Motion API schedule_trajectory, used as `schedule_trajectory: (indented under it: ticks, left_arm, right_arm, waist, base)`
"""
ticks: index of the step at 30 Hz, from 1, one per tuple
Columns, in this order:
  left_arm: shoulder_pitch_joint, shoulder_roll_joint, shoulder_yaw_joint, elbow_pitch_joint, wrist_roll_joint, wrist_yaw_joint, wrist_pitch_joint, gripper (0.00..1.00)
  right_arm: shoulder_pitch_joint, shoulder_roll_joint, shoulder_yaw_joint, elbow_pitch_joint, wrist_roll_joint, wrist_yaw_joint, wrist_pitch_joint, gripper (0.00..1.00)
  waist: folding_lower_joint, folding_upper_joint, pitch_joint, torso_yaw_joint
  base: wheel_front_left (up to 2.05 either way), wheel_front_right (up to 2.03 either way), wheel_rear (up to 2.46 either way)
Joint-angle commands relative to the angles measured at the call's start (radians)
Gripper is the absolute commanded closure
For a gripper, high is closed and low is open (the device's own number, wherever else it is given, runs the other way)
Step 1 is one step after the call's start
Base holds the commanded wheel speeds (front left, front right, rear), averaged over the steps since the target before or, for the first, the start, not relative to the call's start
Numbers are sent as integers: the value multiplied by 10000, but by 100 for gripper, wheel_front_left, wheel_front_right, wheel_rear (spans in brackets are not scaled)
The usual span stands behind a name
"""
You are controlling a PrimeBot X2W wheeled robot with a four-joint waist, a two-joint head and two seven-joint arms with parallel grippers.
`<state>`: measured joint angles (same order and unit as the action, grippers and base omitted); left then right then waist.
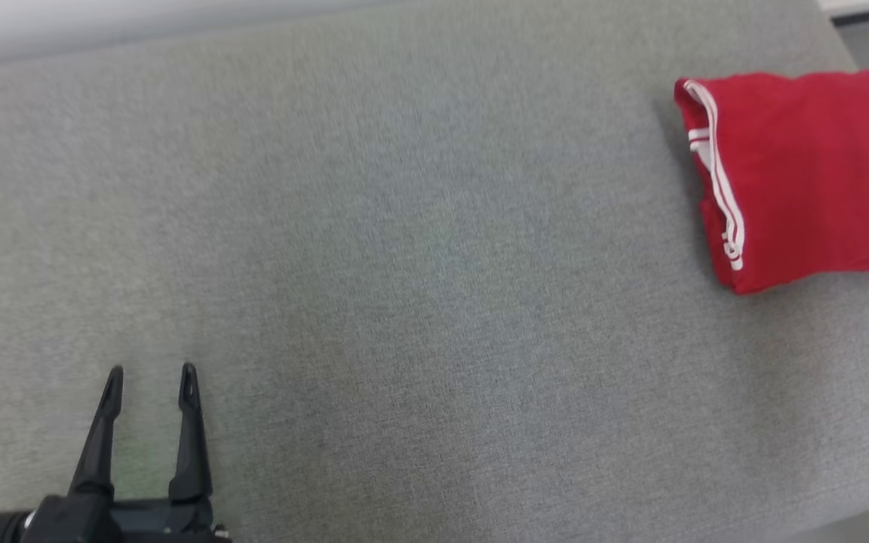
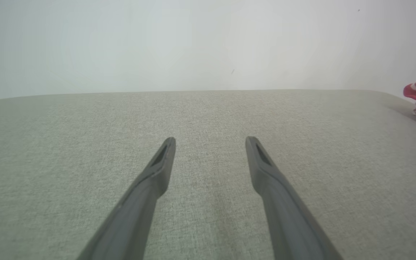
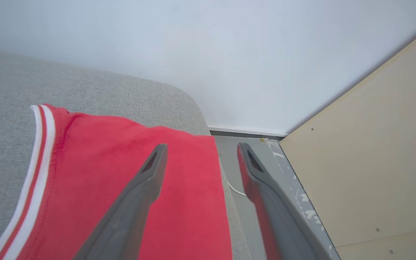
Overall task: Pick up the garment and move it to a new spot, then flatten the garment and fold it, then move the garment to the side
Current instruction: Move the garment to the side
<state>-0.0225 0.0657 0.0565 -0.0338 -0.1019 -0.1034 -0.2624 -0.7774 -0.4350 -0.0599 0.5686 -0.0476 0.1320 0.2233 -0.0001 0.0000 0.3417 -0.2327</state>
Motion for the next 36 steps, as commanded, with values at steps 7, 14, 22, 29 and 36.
schedule_trajectory:
  ticks: [7,14,22,29,36]
  left_arm:
    - [736,-118,136,231,-159,428,-29,0]
    - [1375,-153,25,546,-441,839,-29,0]
    - [1718,-155,52,1027,-474,899,-29,0]
    - [1816,-160,223,1397,-377,779,-29,0]
    - [1845,-155,183,1788,-205,547,-28,0]
  right_arm:
    - [1120,304,784,-519,997,-34,-1107,0]
    - [2746,992,1186,-1429,1497,-34,-2128,0]
    - [4967,1633,1412,-2526,2078,-32,-3175,0]
    - [6298,2242,1276,-2996,2238,-32,-3650,0]
    - [7315,2983,944,-3050,2190,-32,-4099,0]
  waist:
    - [1,0,-1778,501]
    - [1,0,-2757,901]
    - [1,0,-3424,1390]
    - [1,0,-3659,1635]
    - [1,0,-3863,1748]
  base:
    - [0,0,0]
    - [0,0,0]
    - [0,0,0]
    - [0,0,0]
    - [0,0,0]
